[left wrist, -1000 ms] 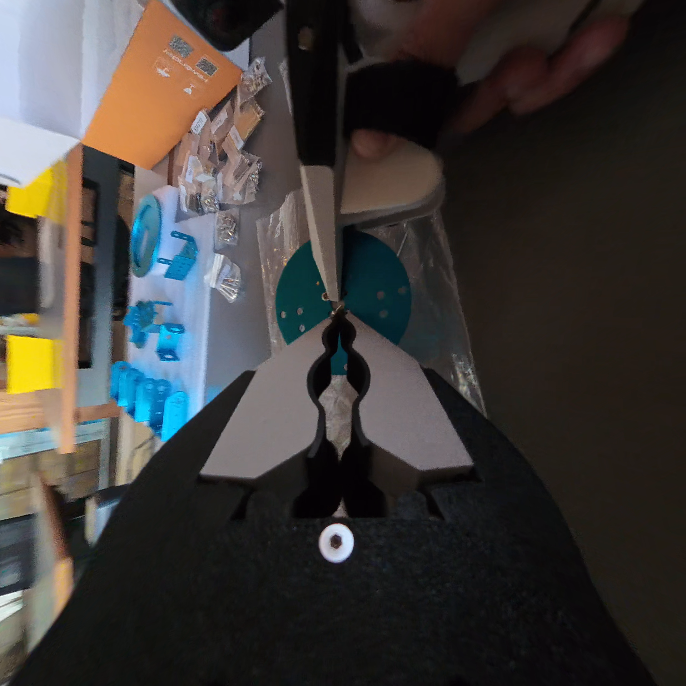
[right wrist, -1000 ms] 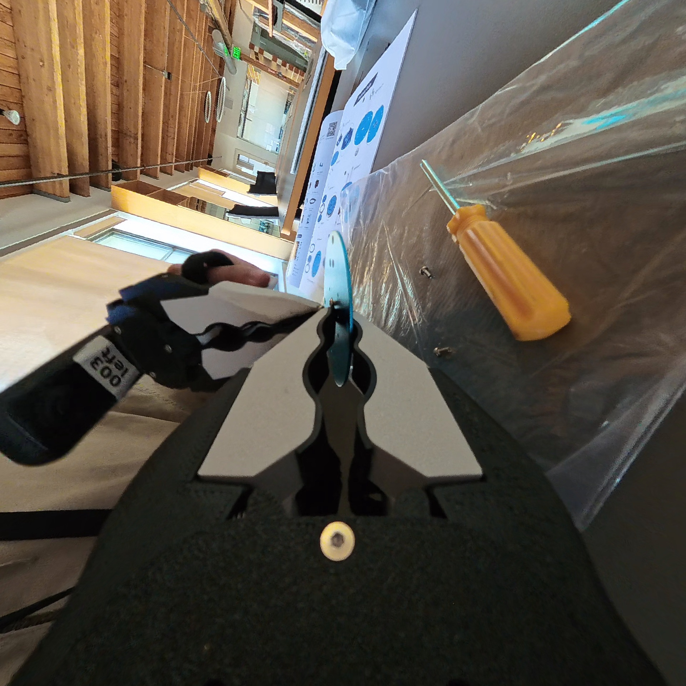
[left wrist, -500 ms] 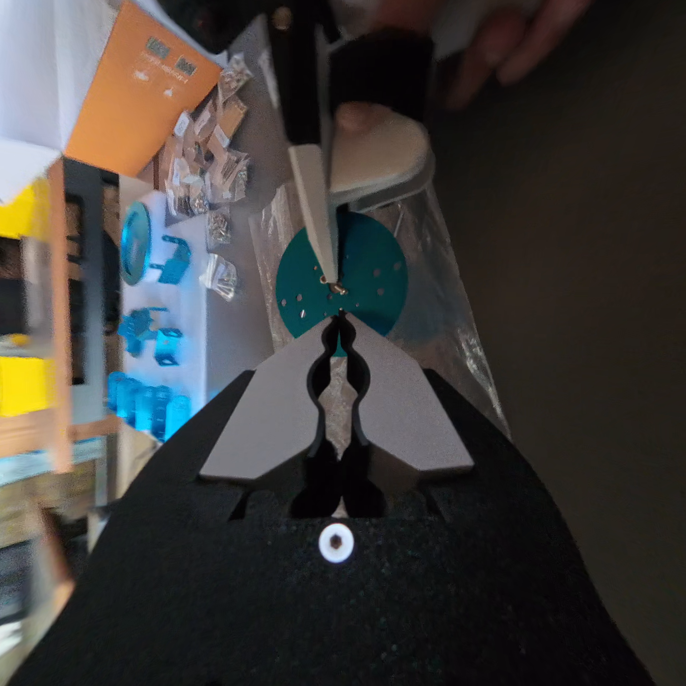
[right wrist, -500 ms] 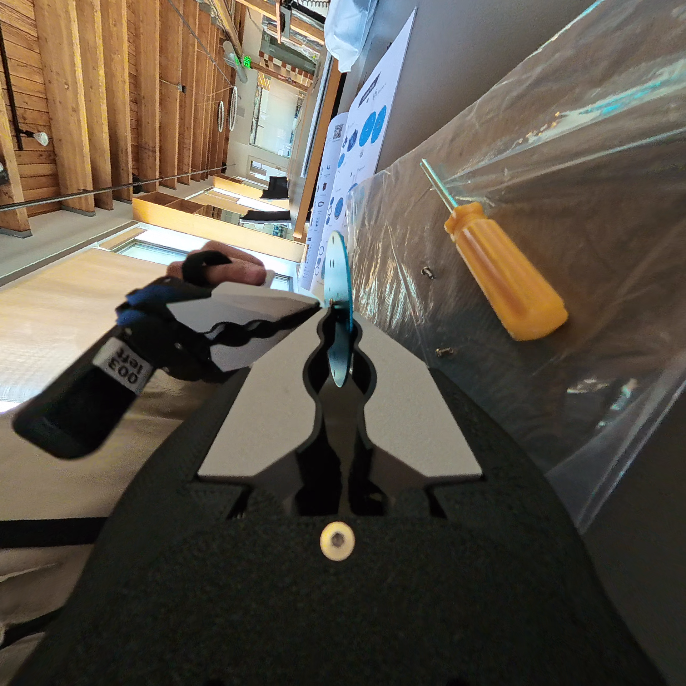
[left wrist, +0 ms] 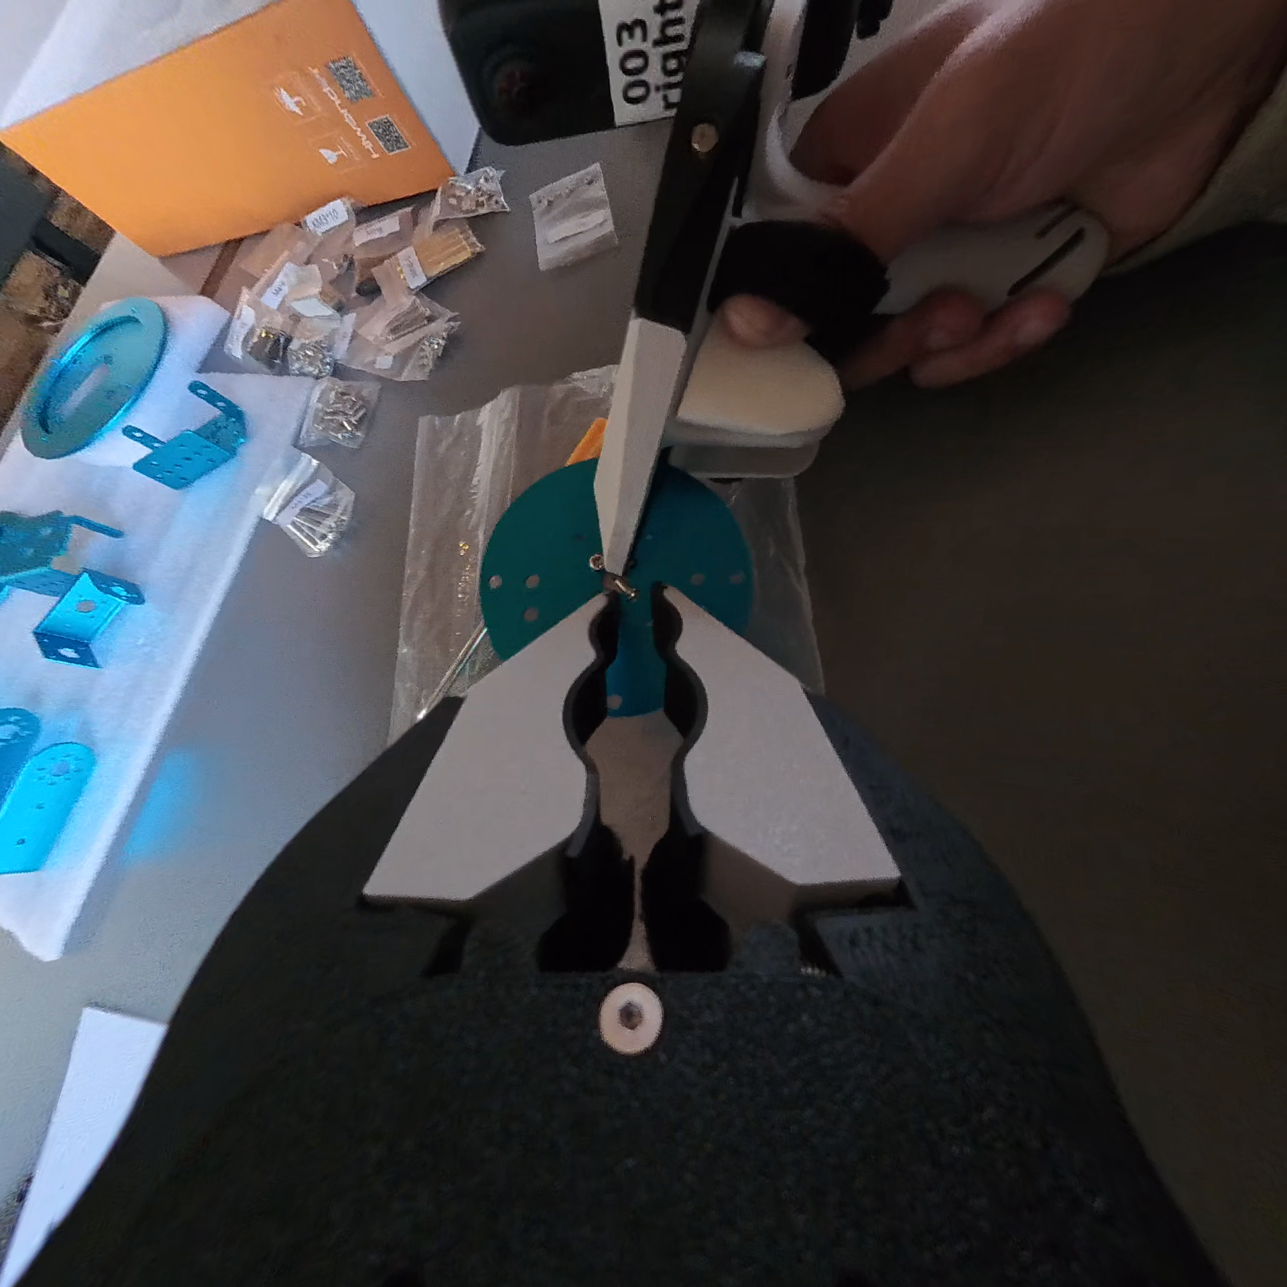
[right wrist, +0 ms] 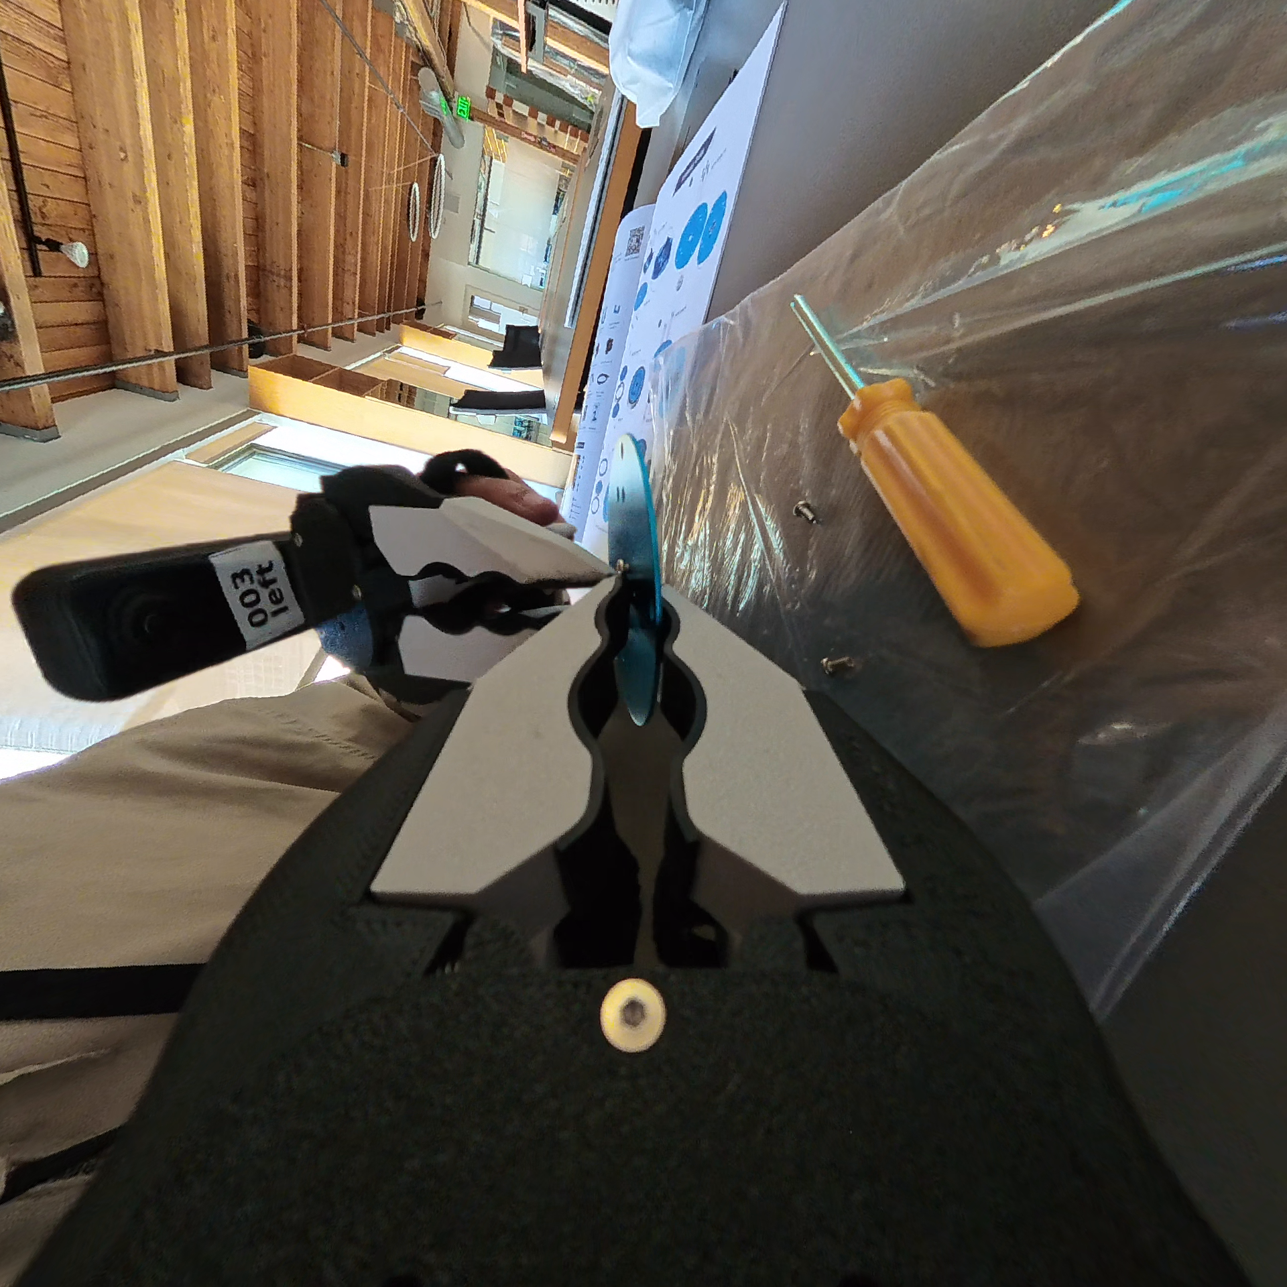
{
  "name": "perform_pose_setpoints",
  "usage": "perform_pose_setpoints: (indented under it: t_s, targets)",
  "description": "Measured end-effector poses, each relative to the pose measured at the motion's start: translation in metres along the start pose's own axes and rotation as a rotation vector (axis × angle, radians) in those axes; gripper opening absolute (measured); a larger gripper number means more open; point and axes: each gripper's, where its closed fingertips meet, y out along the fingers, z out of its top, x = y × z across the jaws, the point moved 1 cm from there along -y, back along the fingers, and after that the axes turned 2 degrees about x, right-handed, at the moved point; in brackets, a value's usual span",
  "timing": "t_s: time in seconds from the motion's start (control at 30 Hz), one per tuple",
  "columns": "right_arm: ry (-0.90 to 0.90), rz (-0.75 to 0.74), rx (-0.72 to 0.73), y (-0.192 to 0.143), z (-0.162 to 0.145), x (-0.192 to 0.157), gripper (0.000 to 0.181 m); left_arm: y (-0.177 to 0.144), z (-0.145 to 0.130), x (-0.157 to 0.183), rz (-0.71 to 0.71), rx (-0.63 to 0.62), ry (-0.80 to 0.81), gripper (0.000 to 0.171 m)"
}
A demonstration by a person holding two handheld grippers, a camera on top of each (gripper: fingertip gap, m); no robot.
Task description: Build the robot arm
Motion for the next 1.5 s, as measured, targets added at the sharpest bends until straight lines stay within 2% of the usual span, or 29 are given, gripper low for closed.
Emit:
perform_pose_setpoints:
  t_s: [0.27,0.6,0.77,1.07,1.27,1.5]
  targets:
    - [-0.014,-0.027,-0.013,0.001,-0.002,0.003,0.004,0.005,0.0,-0.001,-0.021,0.017,-0.086,0.003]
    - [-0.009,0.004,-0.005,-0.001,-0.001,-0.001,0.004,-0.007,0.014,0.005,-0.15,0.093,-0.459,0.002]
    - [-0.017,0.006,-0.01,0.0,-0.003,-0.002,0.004,-0.003,0.007,0.003,-0.158,0.039,-0.532,0.0]
    - [-0.043,0.002,-0.008,-0.001,-0.004,-0.004,0.004,-0.003,0.006,0.001,-0.273,0.023,-0.719,0.0]
    - [-0.04,-0.009,-0.01,-0.001,-0.004,-0.002,0.004,-0.002,0.004,0.0,-0.339,0.005,-0.775,0.0]
    - [-0.037,-0.012,-0.008,-0.001,-0.004,-0.001,0.004,-0.001,0.003,-0.003,-0.279,-0.05,-0.657,0.005]
